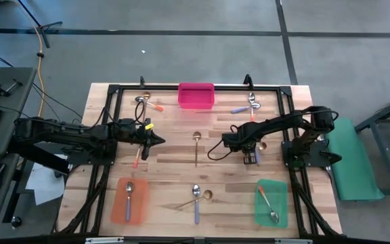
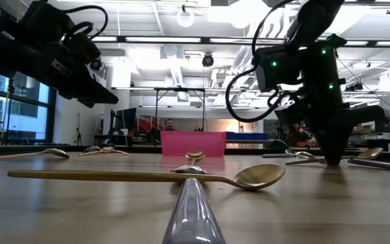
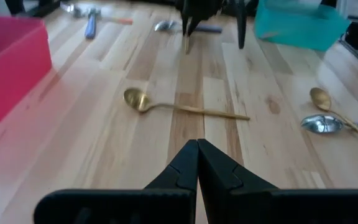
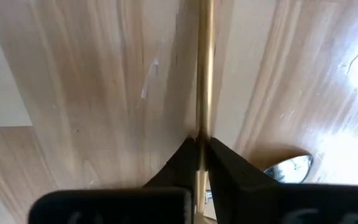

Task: Sort silverware by color (type)
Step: Put the gold spoon into the red bin

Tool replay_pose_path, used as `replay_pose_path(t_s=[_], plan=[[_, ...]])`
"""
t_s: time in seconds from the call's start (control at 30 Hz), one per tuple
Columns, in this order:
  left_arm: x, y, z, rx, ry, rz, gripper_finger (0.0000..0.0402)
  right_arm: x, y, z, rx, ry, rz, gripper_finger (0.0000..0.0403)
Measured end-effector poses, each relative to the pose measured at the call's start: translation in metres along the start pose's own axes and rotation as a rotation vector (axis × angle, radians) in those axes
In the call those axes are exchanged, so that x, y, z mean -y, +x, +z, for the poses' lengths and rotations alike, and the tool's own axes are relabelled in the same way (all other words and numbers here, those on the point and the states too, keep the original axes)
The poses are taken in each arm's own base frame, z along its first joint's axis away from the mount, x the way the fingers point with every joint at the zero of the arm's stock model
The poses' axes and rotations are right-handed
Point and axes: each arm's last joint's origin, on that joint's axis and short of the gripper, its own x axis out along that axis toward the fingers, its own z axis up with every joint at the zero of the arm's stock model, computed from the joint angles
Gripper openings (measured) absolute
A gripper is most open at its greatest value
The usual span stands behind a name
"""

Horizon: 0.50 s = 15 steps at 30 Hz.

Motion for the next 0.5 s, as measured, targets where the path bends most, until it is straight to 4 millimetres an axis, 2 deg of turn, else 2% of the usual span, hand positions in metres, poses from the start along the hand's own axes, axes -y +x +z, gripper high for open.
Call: replay_pose_path(t_s=[0.13, 0.23, 0.37, 0.5], plan=[[0.001, -0.004, -0.013, 0.087, -0.021, -0.026, 0.0000, -0.001, -0.002, 0.001, -0.006, 0.000, -0.023, 0.0008], [0.001, -0.008, -0.024, 0.105, -0.046, -0.025, 0.0000, -0.001, -0.010, 0.007, 0.010, -0.002, -0.043, 0.0004], [0.001, -0.008, -0.022, 0.118, -0.057, -0.019, 0.0000, -0.001, -0.030, 0.016, 0.039, -0.020, -0.047, 0.0003], [0.001, -0.008, -0.020, 0.141, -0.050, -0.018, 0.0000, 0.006, -0.060, 0.030, 0.098, -0.038, -0.076, 0.0002]])
